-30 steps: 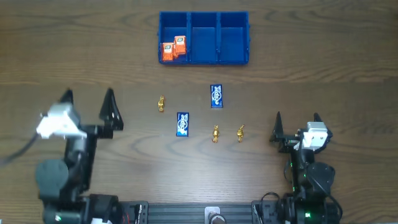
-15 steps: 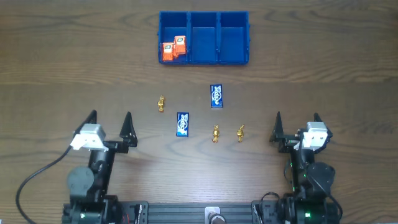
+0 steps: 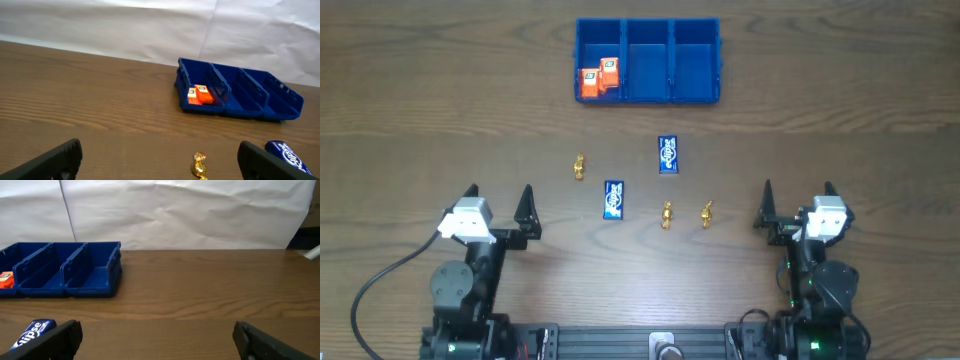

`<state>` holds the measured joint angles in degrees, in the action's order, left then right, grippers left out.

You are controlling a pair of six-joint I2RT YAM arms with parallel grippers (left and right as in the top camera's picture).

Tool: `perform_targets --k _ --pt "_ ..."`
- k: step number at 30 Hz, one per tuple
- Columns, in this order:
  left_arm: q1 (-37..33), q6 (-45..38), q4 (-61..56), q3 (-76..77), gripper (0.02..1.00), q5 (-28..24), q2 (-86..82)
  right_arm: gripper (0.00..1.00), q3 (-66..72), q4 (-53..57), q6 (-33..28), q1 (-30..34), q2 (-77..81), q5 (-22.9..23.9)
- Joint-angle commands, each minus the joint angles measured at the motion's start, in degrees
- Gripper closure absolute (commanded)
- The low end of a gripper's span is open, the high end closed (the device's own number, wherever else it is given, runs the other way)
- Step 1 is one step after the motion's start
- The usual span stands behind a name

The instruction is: Sort Candies Into Trays

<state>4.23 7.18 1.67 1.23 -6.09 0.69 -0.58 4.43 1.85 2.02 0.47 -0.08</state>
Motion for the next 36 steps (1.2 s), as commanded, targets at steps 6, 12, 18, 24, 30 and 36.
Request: perform_targets --k 6,12,18,24,30,36 --pt "-0.20 -0.98 2.21 -0.96 0.020 -0.85 -0.33 0.003 0.13 0.39 -0.83 0.31 -0.31 -0.07" --pt "-0.20 -0.98 2.21 -0.96 0.020 -0.85 -0.33 0.003 0.13 -5.22 -0.55 0.31 -0.31 -0.09" --pt "-0.20 -0.98 2.21 -0.96 0.020 -0.87 -0.33 0.003 -7.74 -0.83 13.60 0.35 5.88 -1.33" --pt "-0.20 -0.98 2.21 -0.96 0.020 -0.87 -0.33 0.003 -32.57 15.41 12.74 0.35 30.01 -17.11" --pt "-0.20 -0.98 2.21 -0.96 0.020 -0.87 -0.33 0.003 -53.05 27.34 13.60 -2.12 54.36 -28.48" --pt "-0.20 -0.98 2.21 -0.96 0.020 -0.87 -0.33 0.003 -68.32 39.47 16.96 -17.62 75.32 -22.05"
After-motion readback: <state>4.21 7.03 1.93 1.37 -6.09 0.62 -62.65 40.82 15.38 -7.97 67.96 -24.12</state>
